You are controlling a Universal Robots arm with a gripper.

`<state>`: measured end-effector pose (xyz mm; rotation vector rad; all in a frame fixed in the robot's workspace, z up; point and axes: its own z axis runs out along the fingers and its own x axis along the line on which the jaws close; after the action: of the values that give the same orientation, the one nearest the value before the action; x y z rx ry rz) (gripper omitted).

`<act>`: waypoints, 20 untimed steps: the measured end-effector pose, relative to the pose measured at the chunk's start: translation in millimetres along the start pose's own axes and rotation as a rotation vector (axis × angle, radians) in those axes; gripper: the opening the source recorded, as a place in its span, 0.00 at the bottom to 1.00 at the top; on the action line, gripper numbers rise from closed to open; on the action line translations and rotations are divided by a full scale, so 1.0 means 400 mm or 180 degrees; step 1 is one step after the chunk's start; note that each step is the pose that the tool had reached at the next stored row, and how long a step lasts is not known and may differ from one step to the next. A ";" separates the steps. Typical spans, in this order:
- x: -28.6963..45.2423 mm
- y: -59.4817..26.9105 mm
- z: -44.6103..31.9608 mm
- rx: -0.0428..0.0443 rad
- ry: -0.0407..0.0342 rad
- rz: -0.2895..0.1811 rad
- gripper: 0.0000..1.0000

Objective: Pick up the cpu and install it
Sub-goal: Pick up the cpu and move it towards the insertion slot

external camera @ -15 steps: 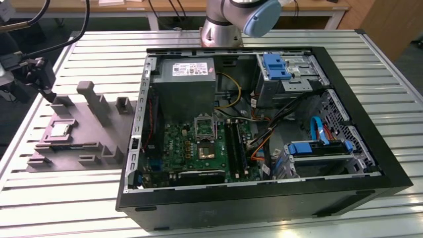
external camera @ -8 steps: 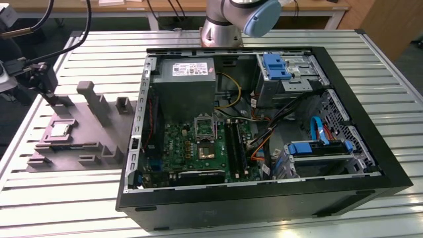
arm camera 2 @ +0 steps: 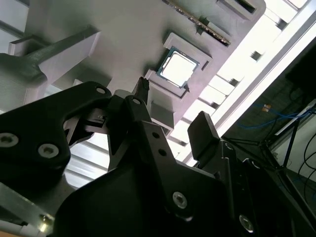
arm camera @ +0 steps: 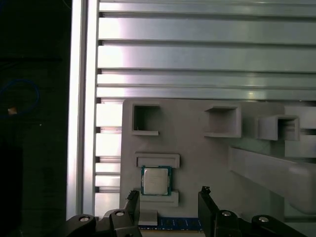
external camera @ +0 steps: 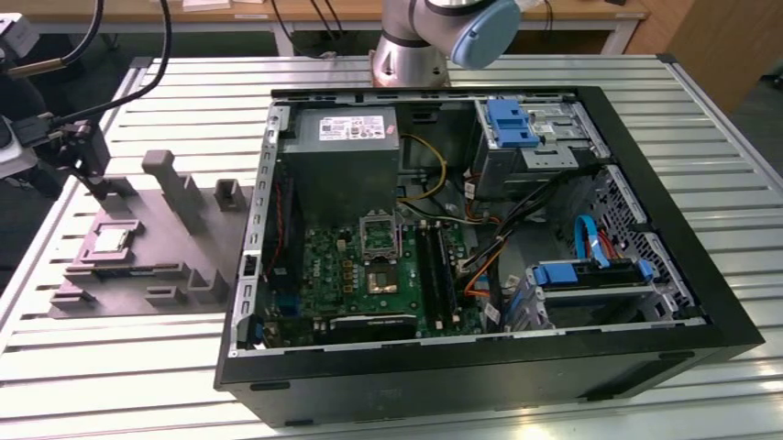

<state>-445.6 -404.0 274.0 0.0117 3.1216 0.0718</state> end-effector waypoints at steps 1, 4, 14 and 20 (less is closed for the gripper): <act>0.000 0.000 0.001 0.0000 0.0000 0.0000 0.59; 0.000 0.000 0.003 0.0000 0.0001 0.0000 0.59; 0.000 0.000 0.006 0.0000 0.0000 0.0000 0.59; 0.001 -0.001 0.019 -0.0001 0.0000 0.0000 0.59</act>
<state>-445.8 -404.2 266.4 0.0117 3.1215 0.0722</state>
